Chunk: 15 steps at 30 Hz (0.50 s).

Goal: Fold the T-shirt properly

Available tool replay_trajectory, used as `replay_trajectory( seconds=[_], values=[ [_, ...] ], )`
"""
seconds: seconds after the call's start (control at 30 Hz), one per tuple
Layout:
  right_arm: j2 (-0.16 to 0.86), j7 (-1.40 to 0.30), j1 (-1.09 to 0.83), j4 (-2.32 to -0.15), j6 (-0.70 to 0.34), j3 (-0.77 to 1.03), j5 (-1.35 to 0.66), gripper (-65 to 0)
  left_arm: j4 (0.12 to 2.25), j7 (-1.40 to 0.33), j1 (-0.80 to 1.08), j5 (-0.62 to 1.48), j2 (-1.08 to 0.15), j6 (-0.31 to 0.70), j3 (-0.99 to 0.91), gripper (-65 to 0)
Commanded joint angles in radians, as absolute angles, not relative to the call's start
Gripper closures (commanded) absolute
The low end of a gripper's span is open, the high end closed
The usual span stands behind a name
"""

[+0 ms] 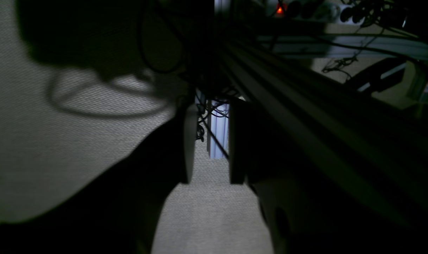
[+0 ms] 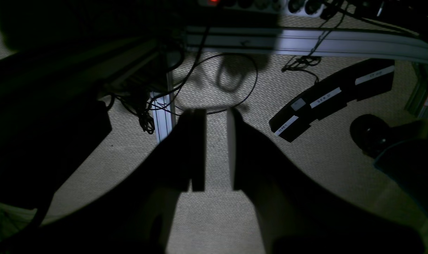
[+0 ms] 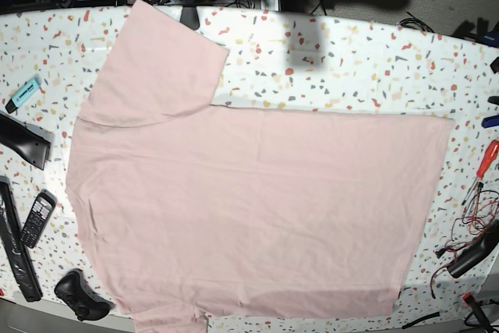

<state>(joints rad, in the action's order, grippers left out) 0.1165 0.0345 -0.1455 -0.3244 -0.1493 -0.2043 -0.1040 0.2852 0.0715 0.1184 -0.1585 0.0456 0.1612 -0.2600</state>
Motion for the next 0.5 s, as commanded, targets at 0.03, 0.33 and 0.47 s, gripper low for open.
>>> replay_trajectory(
  seconds=[0.03, 0.33, 0.47],
  values=[
    [0.123, 0.041, -0.147, -0.33, -0.153, -0.204, -0.104, -10.8, 0.294, 0.072, 0.129, -0.158, 0.044, 0.162, -0.26, -15.7],
    [0.173, 0.045, -0.147, -0.332, -0.153, -0.203, -0.105, -10.8, 0.374, 0.071, 0.186, -0.157, 0.002, 0.161, -0.26, -15.7],
    [0.175, 0.044, -0.147, -0.332, -0.154, -0.203, -0.105, -10.8, 0.374, 0.071, 0.188, -0.157, 0.002, 0.161, -0.26, -15.7]
  ],
)
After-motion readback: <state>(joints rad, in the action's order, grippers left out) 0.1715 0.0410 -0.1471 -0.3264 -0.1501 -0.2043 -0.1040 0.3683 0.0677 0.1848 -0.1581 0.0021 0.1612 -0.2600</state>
